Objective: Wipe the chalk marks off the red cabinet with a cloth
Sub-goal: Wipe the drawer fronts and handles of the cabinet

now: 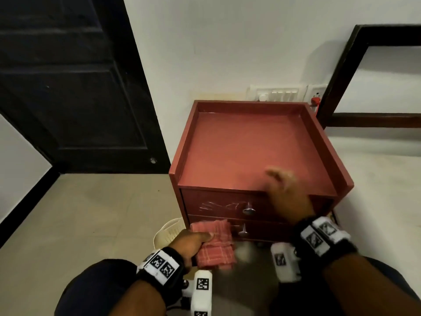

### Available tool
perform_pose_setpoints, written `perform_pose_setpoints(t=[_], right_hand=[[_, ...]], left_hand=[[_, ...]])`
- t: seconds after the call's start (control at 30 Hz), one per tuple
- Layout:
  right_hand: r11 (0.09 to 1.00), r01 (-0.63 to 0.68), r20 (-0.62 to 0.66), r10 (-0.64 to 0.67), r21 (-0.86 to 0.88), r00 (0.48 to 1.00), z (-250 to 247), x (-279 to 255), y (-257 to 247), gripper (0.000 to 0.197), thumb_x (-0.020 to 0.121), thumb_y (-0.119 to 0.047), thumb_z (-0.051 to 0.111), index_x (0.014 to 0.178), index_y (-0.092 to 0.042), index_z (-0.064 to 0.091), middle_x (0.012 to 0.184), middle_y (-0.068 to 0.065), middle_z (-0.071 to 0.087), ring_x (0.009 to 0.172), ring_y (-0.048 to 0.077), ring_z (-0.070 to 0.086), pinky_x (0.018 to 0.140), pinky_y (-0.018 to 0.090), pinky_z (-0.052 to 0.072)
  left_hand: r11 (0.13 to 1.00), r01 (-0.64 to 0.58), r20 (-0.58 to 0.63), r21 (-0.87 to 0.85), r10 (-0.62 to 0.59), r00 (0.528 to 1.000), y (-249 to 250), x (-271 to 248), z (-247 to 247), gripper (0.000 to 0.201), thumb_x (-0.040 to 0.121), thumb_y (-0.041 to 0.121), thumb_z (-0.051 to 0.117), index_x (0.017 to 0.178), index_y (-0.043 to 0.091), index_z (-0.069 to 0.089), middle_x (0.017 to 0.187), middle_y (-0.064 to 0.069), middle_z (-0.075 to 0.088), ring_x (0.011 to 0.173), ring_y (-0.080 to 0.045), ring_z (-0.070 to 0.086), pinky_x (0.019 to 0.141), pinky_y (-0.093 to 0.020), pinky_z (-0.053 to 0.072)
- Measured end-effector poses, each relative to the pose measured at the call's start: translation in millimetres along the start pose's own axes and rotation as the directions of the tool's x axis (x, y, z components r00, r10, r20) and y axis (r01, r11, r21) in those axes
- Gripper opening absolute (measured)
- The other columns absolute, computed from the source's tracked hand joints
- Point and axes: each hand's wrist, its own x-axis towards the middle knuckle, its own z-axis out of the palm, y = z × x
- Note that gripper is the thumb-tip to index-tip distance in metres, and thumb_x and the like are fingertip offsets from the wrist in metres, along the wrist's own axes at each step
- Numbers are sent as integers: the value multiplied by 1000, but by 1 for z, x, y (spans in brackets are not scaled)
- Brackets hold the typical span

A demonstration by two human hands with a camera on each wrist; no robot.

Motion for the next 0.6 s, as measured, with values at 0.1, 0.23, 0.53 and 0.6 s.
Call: perform_pose_setpoints(t=[0.1, 0.23, 0.53, 0.6], right_hand=[[957, 10, -307, -103, -289, 946, -24, 55, 39, 36, 86, -22, 53, 117, -9, 66, 125, 11, 61, 119, 30, 52, 105, 37, 33], [850, -30, -251, -121, -526, 960, -16, 72, 69, 48, 95, -35, 52, 131, -4, 56, 140, 18, 47, 132, 36, 37, 114, 48, 31], [816, 60, -282, -267, -575, 922, -9, 75, 80, 40, 98, -30, 43, 125, -6, 60, 137, 11, 54, 131, 28, 40, 112, 36, 32], [818, 69, -286, -277, -571, 917, -10, 75, 81, 38, 98, -27, 43, 124, -5, 61, 136, 11, 55, 130, 29, 41, 110, 36, 34]], left_hand=[[980, 50, -82, 195, -35, 996, -11, 25, -5, 16, 99, -7, 58, 111, -10, 68, 99, -24, 75, 61, -24, 75, 73, -41, 68], [912, 87, -116, 400, -44, 992, -10, 36, -5, 33, 107, 22, 55, 137, 12, 64, 123, -9, 66, 99, -18, 72, 68, -8, 52], [825, 16, -139, 564, 75, 987, -4, 103, 2, 48, 101, 41, 61, 149, 39, 53, 152, 6, 54, 134, -23, 59, 107, -28, 46], [743, 116, -202, 660, 26, 979, -3, 124, 1, 50, 100, 40, 62, 149, 35, 53, 152, -1, 56, 135, -31, 58, 111, -38, 47]])
